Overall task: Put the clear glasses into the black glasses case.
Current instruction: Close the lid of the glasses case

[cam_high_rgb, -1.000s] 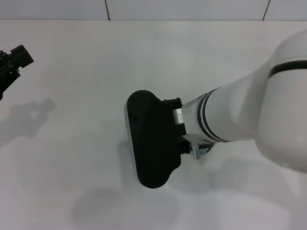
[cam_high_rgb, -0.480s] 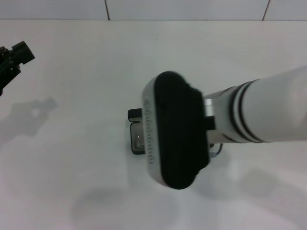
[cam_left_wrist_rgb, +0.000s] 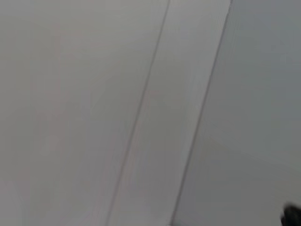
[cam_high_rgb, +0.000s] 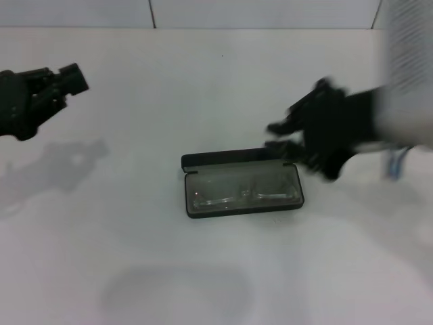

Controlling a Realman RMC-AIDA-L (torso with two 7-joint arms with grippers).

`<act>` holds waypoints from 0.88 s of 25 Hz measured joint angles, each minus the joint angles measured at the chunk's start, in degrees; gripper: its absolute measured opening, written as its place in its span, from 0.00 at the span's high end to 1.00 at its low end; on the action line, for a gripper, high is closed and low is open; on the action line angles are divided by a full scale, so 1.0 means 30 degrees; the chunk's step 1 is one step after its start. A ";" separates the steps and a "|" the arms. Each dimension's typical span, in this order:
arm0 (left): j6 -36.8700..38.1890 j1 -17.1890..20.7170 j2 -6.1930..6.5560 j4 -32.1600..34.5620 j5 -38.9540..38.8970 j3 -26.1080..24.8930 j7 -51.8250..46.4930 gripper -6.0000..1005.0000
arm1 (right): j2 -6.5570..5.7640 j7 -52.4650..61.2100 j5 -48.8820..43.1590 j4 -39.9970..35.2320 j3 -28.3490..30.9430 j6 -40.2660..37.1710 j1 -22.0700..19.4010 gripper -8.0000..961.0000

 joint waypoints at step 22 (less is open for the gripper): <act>-0.2753 -0.4928 -0.2990 -0.0308 0.5328 0.1051 -0.1426 0.64 | -0.0046 -0.9118 0.9963 1.0947 2.0117 -0.4975 -0.3017 0.86</act>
